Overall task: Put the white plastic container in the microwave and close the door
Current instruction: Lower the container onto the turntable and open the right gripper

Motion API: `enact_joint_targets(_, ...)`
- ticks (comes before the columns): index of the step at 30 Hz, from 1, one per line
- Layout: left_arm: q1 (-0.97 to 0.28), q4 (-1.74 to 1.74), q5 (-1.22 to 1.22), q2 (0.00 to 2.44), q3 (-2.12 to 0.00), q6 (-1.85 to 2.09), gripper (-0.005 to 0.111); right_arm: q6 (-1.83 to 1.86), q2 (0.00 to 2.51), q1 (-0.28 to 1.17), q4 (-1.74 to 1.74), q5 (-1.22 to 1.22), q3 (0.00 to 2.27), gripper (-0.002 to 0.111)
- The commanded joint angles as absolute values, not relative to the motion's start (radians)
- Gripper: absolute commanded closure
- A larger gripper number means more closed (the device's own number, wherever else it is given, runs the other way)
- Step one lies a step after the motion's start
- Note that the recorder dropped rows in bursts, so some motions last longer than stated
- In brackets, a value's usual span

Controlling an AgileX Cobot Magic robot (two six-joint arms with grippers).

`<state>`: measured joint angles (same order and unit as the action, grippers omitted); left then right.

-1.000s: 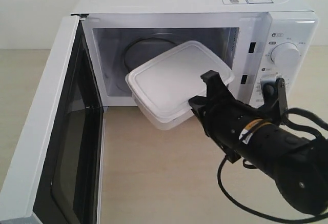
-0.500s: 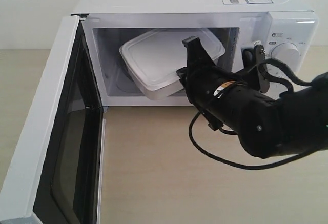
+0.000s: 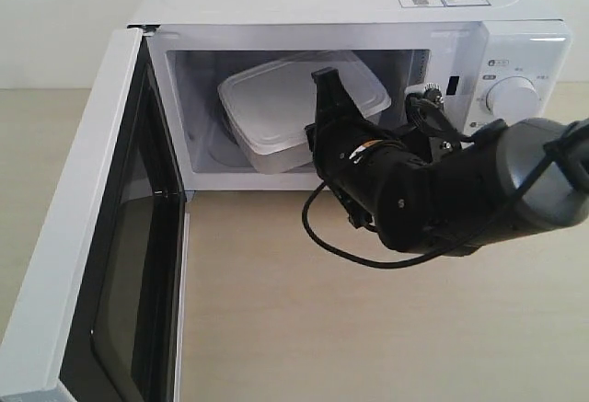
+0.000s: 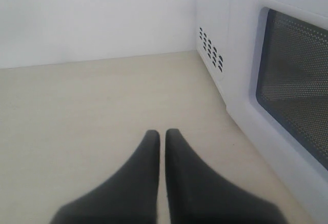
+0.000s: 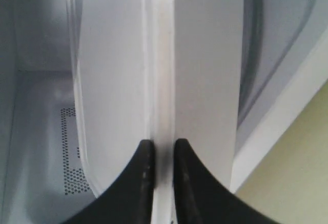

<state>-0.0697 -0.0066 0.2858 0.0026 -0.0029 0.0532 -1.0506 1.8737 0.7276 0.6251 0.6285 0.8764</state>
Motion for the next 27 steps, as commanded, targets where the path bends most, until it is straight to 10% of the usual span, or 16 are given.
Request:
enact_joint_targets(1,-0.068,-0.018,0.278,0.0,0.0,0.054,0.102,-1.036,1.905,0.716,0.639,0.666,0.925,0.109)
enact_joint_targets(27,-0.068,-0.018,0.278,0.0,0.0,0.054,0.102,-0.906,1.972,0.667,0.64,0.625,0.98,0.108)
